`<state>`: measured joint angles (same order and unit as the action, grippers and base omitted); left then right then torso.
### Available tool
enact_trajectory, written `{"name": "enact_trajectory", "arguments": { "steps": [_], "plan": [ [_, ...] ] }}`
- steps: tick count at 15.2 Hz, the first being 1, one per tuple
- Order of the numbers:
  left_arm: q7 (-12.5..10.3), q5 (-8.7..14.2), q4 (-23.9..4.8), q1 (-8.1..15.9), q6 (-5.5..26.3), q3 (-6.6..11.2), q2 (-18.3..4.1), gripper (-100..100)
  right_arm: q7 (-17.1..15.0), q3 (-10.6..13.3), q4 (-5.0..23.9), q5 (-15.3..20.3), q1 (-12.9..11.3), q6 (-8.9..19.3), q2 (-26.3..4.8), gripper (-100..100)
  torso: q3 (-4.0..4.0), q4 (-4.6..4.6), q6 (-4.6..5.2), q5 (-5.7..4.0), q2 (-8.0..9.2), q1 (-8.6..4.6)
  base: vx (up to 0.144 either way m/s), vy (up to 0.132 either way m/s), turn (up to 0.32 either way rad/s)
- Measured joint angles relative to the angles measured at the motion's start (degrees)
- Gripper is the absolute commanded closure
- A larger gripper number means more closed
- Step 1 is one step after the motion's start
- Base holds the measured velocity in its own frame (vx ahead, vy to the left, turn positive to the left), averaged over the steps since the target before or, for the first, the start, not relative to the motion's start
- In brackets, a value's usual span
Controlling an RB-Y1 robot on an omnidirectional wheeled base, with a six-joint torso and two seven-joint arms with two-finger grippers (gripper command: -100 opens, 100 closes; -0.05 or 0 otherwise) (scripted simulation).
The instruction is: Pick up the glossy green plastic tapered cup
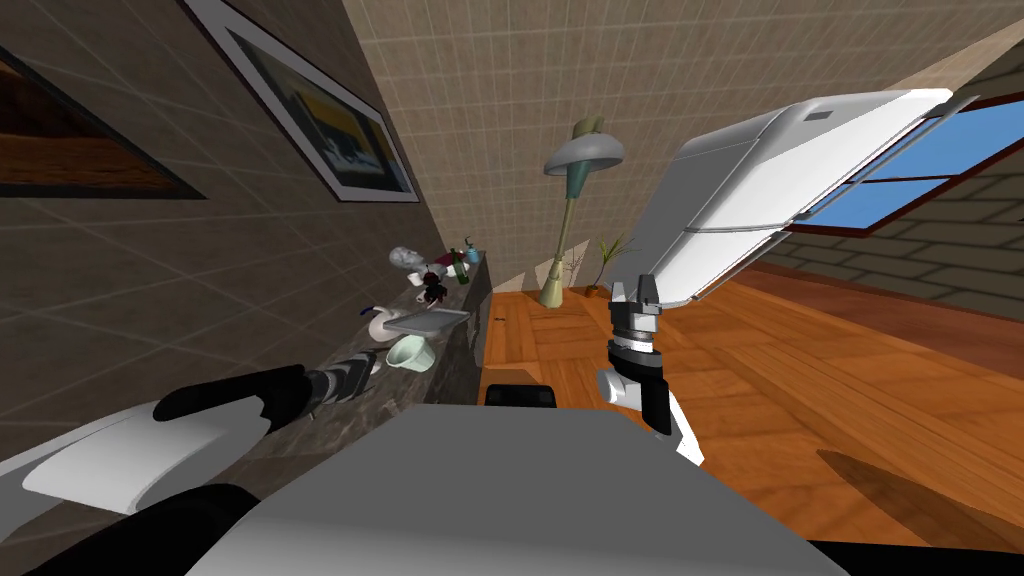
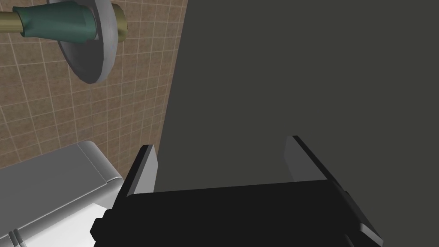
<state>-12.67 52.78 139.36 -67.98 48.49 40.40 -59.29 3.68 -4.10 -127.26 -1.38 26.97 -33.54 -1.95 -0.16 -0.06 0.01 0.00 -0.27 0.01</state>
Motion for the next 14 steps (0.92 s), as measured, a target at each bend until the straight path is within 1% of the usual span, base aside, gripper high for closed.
{"name": "enact_trajectory", "arguments": {
  "steps": [4,6,8,10,12,13,14],
  "plan": [
    [-0.59,2.31,1.93,-1.23,4.19,1.44,-1.85,-100,0.0,0.0,0.0,0.0,0.0,0.0,0.0,0,0.04,0.02,-0.01,0.01,0.06,0.05,0.046,0.029,-0.032],
    [-0.69,3.06,2.77,-1.65,5.75,1.61,-2.55,-100,0.0,0.0,0.0,0.0,0.0,0.0,0.0,0,0.05,0.02,-0.01,0.02,0.09,0.09,0.039,0.052,-0.024],
    [-1.09,4.08,4.52,-2.13,7.78,2.17,-3.4,-100,0.0,0.0,0.0,0.0,0.0,0.0,0.0,0,0.06,0.02,-0.01,0.04,0.11,0.16,0.035,0.054,-0.019],
    [-1.41,5.43,6.94,-2.77,9.72,3.32,-4.0,-100,0.0,0.0,0.0,0.0,0.0,0.0,0.0,0,0.08,0.03,-0.01,0.03,0.14,0.14,0.027,0.052,-0.012],
    [-1.06,6.46,8.76,-3.24,10.79,3.83,-4.33,-100,0.0,0.0,0.0,0.0,0.0,0.0,0.0,0,0.1,0.04,-0.01,0.04,0.18,0.12,0.016,0.037,-0.004],
    [-1.06,6.46,9.55,-3.36,11.07,3.79,-4.31,-100,0.0,0.0,0.0,0.0,0.0,0.0,0.0,0,0.12,0.05,-0.02,0.03,0.21,0.08,0.005,0.017,-0.002],
    [-1.06,6.44,9.77,-3.4,11.15,3.76,-4.29,-100,0.0,0.0,0.0,0.0,-0.01,0.0,0.0,0,0.14,0.06,-0.02,0.02,0.24,0.04,0.002,-0.007,-0.07]
  ]
}}
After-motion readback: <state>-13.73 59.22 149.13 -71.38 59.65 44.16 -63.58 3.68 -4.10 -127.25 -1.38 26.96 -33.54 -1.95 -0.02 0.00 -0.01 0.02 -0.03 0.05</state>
